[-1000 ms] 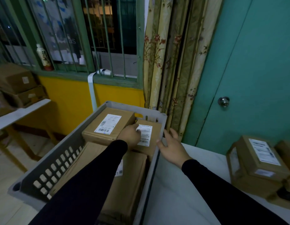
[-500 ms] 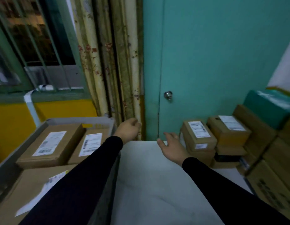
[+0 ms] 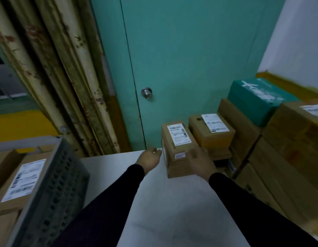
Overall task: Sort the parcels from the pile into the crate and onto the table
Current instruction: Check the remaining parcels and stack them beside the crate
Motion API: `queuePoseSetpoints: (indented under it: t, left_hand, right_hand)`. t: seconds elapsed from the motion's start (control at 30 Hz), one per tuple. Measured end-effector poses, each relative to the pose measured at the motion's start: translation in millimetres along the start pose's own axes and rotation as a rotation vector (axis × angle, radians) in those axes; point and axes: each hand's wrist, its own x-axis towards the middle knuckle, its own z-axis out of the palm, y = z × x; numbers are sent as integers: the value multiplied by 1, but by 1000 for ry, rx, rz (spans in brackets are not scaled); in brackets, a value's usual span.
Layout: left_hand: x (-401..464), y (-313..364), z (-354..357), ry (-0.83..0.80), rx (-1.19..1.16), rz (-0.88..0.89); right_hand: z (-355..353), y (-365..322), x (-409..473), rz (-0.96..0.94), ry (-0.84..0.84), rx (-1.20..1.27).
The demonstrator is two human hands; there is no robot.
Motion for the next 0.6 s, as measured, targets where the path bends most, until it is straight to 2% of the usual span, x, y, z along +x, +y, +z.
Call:
queuePoseSetpoints:
  t: [0.17, 0.37, 0.6]
  left_hand:
    - [27, 17, 36, -1, -146, -107]
    - [40, 39, 60, -61, -374, -142]
    - [50, 29, 64, -57, -513, -213]
  right_hand:
    - [-2, 29, 32, 141, 6, 250]
    - [4, 38, 42, 155, 6, 485]
    - [6, 42, 46, 171, -14, 539]
